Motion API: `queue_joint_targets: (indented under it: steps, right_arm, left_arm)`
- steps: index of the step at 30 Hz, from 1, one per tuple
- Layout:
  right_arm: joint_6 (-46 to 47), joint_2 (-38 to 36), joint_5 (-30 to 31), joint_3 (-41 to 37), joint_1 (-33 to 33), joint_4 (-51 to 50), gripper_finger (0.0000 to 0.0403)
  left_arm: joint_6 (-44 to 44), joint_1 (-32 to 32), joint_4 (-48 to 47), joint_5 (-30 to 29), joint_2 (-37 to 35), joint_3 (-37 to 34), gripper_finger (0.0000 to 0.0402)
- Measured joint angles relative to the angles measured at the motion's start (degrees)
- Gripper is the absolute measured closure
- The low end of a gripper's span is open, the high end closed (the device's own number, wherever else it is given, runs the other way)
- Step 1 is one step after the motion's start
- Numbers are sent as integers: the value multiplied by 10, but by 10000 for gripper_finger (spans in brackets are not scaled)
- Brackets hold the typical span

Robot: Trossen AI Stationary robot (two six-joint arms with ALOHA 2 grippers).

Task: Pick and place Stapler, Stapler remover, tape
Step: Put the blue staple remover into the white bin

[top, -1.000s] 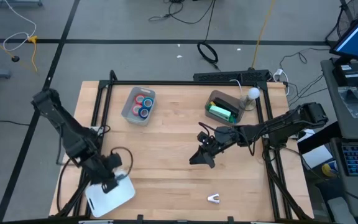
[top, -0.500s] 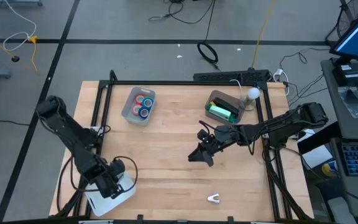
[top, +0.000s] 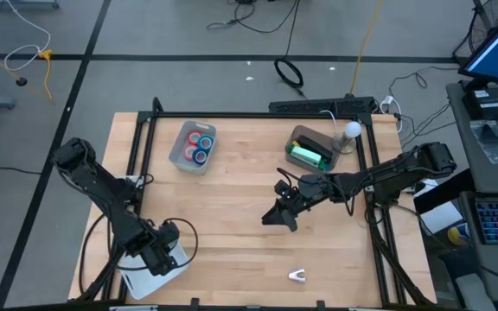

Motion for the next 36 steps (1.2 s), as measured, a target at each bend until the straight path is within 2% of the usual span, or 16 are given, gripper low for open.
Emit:
queue_joint_targets:
  steps: [13, 19, 27, 31, 36]
  right_arm:
    - [0, 0, 0, 0, 0, 0, 302]
    - [0, 0, -1, 0, 0, 0, 302]
    - [0, 0, -1, 0, 0, 0, 302]
    - [0, 0, -1, 0, 0, 0, 302]
    - [0, 0, -1, 0, 0, 0, 302]
  left_arm:
    - [21, 0, -10, -2, 12, 0, 397]
    - [20, 0, -9, 20, 33, 0, 397]
    - [21, 0, 1, 22, 34, 0, 395]
    - [23, 0, 3, 25, 35, -1, 374]
    - [21, 0, 5, 29, 35, -1, 323]
